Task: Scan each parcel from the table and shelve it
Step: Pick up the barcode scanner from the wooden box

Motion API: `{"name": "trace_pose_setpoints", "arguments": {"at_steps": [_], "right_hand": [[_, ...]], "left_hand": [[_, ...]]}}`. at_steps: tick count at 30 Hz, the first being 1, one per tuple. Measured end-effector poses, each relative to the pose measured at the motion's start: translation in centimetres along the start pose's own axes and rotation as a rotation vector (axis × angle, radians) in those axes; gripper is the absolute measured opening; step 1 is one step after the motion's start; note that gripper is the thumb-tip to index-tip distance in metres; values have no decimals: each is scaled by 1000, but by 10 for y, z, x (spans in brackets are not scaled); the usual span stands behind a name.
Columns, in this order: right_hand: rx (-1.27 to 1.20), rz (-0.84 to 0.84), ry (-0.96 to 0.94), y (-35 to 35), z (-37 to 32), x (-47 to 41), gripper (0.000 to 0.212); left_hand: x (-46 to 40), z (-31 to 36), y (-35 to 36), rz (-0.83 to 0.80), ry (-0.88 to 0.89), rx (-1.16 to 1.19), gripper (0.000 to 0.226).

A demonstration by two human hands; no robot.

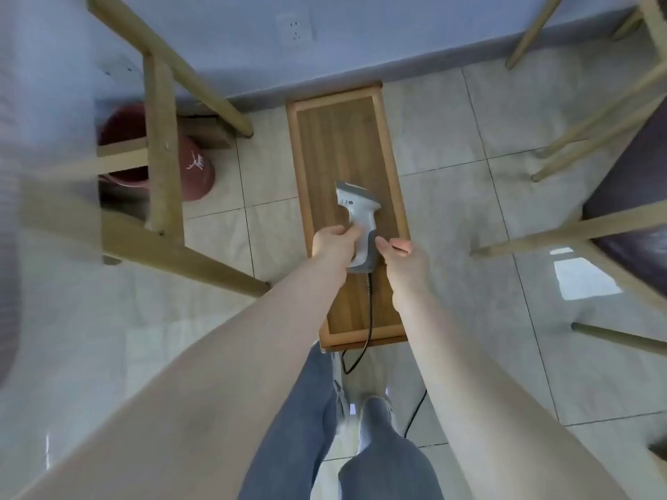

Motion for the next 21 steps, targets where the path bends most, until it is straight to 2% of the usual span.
{"name": "trace_pose_setpoints", "arguments": {"at_steps": [7,12,15,17,20,21], "right_hand": [[93,11,-210,26,8,-21,32],[-12,-111,-125,15,5,1,29],[-115,-243,-16,-8,-9,29,23],[-176,-345,43,-28,-20,53,33],[-185,-448,88,-66,-41,102,61],[-180,-465,93,-80,-48,119,61]], "left_hand": [[-24,4,22,0,48,19,37],[-7,6,3,6,76,-18,33],[29,9,-15,-67,92,46,32],[59,11,-30,-123,85,91,29],[112,14,-55,-216,77,165,29],[130,14,-65,-236,72,184,30]]}}
Point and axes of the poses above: each hand's wrist, its own x-axis away from the middle knuckle, its own y-axis out of the palm, z = x × y, the point moved 5 cm from there along -x, towards the middle knuckle, and after that the axes turned 13 degrees about z, right-handed, at the moved point
